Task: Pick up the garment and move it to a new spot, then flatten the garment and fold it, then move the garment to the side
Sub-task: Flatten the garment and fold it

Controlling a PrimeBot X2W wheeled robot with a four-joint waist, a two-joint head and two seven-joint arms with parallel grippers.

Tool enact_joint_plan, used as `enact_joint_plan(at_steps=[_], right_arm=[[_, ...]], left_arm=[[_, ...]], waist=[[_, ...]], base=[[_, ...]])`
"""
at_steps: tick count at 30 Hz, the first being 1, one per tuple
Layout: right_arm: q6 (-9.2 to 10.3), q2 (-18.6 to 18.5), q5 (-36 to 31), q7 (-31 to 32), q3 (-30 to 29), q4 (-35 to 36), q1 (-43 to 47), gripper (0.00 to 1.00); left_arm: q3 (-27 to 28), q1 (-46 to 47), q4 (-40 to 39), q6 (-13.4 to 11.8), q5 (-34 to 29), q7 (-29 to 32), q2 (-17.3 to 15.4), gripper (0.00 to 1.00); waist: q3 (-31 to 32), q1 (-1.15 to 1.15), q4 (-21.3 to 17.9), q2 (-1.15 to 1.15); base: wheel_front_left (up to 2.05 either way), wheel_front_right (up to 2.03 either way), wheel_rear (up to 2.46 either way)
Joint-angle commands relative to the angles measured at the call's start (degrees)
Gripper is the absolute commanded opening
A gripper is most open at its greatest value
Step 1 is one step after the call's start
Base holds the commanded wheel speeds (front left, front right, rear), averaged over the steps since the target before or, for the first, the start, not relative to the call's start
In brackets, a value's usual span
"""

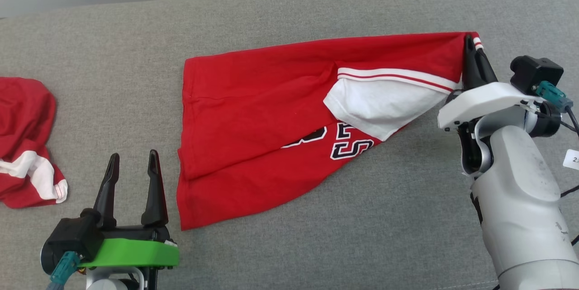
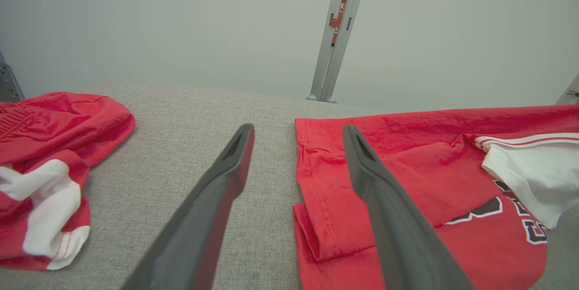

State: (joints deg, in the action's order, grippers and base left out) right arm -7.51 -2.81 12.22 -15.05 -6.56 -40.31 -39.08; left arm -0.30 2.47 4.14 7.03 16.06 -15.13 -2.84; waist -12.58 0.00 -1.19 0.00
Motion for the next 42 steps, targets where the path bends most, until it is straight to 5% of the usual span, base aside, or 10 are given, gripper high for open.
enact_joint_plan(at_steps=[1, 2, 10, 14, 26, 42], right_arm=[[0.04, -0.32, -1.69, -0.19, -0.99, -0.55, 1.39, 0.00], [0.04, -0.39, -2.89, -0.19, -1.51, -1.34, 1.95, 1.00], [0.05, -1.58, -11.76, 3.51, -4.60, -7.61, 4.62, 1.00], [0.05, -0.83, -10.74, 6.45, -4.98, -6.93, 6.70, 1.00], [0.05, -0.16, 7.52, 13.64, 9.30, -1.96, 10.52, 1.00], [0.05, -0.17, 5.21, 5.53, 12.43, -4.53, 6.70, 1.00]], left_arm=[[0.05, 0.56, 0.15, 0.01, -0.69, -0.03, -0.09, 1.00], [0.07, 0.37, 0.23, 0.06, -0.76, -0.03, -0.09, 1.00], [-0.49, -1.12, 0.74, 0.22, -0.76, -0.03, -0.09, 1.00], [-0.33, -2.12, 0.72, 0.23, -0.58, -0.03, -0.09, 1.00], [0.15, -2.32, 0.19, 0.31, -0.14, -0.03, -0.09, 1.00], [0.46, -1.56, -0.13, 0.39, -0.63, -0.03, -0.10, 1.00]], waist=[[0.26, 0.00, -0.08, 0.00], [0.48, 0.00, -0.14, 0.00], [2.57, 0.00, 0.05, 0.00], [3.62, 0.00, -0.08, 0.00], [3.30, 0.00, -0.67, 0.00], [2.63, 0.00, 0.75, 0.00]], base=[[0.00, 0.00, 0.00], [0.00, 0.00, 0.00], [0.00, 0.00, 0.00], [0.00, 0.00, 0.00], [0.00, 0.00, 0.00], [0.00, 0.00, 0.00]])
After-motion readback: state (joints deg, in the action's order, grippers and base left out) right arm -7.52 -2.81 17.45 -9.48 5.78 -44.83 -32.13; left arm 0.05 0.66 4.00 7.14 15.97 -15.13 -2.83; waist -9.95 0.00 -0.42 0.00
